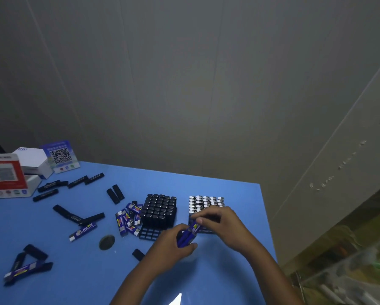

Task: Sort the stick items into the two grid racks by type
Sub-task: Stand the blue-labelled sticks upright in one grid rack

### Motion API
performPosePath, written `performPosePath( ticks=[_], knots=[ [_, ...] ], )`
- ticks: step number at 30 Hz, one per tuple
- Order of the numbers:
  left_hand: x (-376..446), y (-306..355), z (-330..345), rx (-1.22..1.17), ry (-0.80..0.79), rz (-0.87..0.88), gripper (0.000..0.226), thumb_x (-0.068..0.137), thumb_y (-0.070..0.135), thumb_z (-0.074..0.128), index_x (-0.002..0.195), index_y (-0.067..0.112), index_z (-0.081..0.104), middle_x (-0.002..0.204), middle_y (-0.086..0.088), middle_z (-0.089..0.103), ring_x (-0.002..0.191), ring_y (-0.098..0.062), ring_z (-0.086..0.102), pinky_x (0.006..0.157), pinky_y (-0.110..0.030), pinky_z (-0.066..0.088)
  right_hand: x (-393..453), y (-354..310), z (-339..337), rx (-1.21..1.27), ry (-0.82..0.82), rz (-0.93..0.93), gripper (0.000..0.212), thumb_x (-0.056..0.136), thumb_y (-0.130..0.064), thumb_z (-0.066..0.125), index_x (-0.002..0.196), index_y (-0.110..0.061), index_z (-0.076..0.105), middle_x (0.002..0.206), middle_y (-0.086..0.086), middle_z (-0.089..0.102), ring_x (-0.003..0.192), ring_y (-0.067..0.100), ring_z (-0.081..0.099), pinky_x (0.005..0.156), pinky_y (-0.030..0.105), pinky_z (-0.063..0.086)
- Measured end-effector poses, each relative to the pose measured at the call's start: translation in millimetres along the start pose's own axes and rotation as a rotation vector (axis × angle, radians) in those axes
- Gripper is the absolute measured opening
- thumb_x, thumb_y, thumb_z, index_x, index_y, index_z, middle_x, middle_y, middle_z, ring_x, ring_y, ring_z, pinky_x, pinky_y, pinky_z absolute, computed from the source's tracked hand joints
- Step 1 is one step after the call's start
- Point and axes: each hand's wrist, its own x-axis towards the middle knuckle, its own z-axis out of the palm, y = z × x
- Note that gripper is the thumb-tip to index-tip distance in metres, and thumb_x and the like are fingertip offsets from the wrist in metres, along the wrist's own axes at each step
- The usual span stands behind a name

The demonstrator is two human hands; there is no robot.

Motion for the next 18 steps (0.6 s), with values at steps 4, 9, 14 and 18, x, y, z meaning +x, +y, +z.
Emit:
performPosePath(
  ticks=[4, 9, 14, 18],
  knots=[
    [0, -7, -7, -0.031, 0.017, -0.045, 0.026, 0.081, 0.033, 0.077, 0.104, 0.029, 0.066, 0.085, 0.005, 0.064, 0.062, -0.002, 0.054, 0.063, -0.022, 0.05, 1, -2, -18, -0.047, 0.107, 0.026, 0.006, 0.09, -0.016, 0.074, 0.092, -0.014, 0.079, 0.088, -0.002, 0.077, 0.084, 0.01, 0.071, 0.075, 0.02, 0.053],
    [6, -11, -16, -0.097, 0.075, -0.068, 0.019, 0.083, 0.023, 0.077, 0.099, 0.028, 0.068, 0.085, 0.007, 0.067, 0.058, 0.003, 0.055, 0.063, -0.02, 0.05, 3, 6, -26, 0.151, 0.167, 0.136, 0.012, 0.089, -0.009, 0.073, 0.093, 0.001, 0.066, 0.082, 0.012, 0.075, 0.072, 0.019, 0.065, 0.07, 0.025, 0.051],
    [14, -16, -22, -0.118, 0.096, -0.087, 0.019, 0.082, 0.025, 0.077, 0.099, 0.029, 0.07, 0.085, 0.005, 0.07, 0.062, -0.004, 0.058, 0.063, -0.02, 0.051, 6, 6, -18, 0.172, 0.14, 0.095, 0.045, 0.089, 0.001, 0.07, 0.125, -0.022, 0.056, 0.094, 0.01, 0.067, 0.078, 0.02, 0.071, 0.076, 0.027, 0.056],
    [20, -20, -22, -0.133, 0.101, -0.084, 0.019, 0.081, 0.024, 0.078, 0.099, 0.028, 0.07, 0.079, 0.008, 0.069, 0.06, -0.002, 0.056, 0.062, -0.019, 0.05, 11, 10, -16, 0.03, 0.124, 0.036, 0.071, 0.088, 0.001, 0.065, 0.137, -0.047, 0.047, 0.093, 0.001, 0.055, 0.067, 0.014, 0.054, 0.081, 0.031, 0.054]
  ],
)
